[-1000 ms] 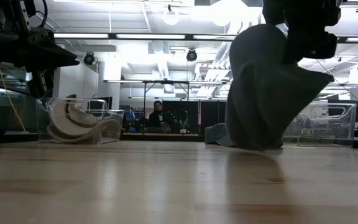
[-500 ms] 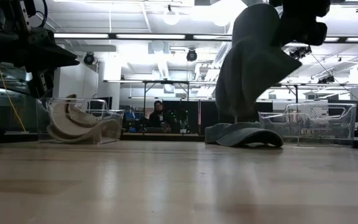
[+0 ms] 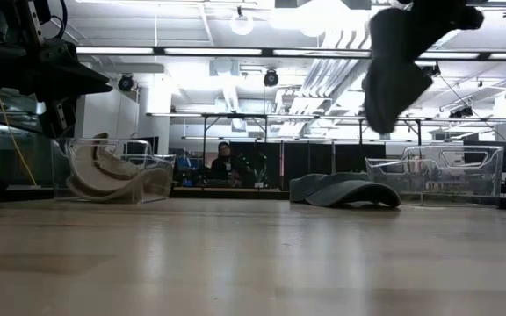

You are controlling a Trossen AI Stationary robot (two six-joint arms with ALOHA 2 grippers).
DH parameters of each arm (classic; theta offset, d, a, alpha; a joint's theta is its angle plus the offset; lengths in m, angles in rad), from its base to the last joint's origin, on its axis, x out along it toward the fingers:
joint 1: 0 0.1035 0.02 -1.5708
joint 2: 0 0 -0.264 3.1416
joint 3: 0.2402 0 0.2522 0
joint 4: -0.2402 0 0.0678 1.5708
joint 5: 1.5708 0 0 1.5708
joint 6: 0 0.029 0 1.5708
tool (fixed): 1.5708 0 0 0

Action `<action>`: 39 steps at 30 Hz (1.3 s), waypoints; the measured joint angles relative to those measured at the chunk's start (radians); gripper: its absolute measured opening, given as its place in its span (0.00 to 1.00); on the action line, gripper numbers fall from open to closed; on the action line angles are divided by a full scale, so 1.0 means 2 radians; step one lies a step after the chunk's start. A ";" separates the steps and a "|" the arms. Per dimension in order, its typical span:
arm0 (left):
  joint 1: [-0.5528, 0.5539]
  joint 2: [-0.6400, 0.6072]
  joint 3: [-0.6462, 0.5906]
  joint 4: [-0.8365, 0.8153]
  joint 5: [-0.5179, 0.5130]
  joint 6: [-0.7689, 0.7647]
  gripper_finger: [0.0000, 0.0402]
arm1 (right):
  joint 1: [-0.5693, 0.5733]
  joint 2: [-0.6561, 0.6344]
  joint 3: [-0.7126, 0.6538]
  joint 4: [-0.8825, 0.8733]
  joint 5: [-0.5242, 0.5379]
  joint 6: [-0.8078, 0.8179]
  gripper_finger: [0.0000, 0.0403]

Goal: Pick & Place hat
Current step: Put the bottom blue cap into the right transparent bin

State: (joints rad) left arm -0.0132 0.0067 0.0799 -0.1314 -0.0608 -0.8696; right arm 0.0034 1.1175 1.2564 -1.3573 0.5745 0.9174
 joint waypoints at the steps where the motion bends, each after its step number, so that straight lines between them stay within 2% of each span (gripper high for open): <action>1: 0.000 0.000 0.000 0.000 0.000 0.000 0.00 | -0.011 0.000 0.004 -0.017 0.000 0.001 0.02; 10: 0.000 0.000 0.000 0.000 0.000 0.000 0.00 | -0.095 0.010 0.008 -0.094 -0.017 -0.052 0.02; 18: 0.000 0.000 0.000 0.000 0.000 0.000 0.00 | -0.159 0.052 0.008 -0.097 -0.019 -0.184 0.02; 22: 0.000 0.000 0.000 0.000 0.000 0.000 0.00 | -0.183 0.081 0.008 -0.101 0.009 -0.250 0.02; 31: 0.000 0.000 0.000 0.000 0.000 0.000 0.00 | -0.193 0.125 0.008 -0.104 0.126 -0.394 0.02; 39: 0.000 0.000 0.000 0.000 0.000 0.000 0.00 | -0.223 0.136 -0.028 -0.106 0.109 -0.413 0.02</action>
State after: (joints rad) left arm -0.0135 0.0065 0.0796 -0.1316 -0.0608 -0.8696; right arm -0.4423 1.3894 1.2012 -1.5686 0.7925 0.0921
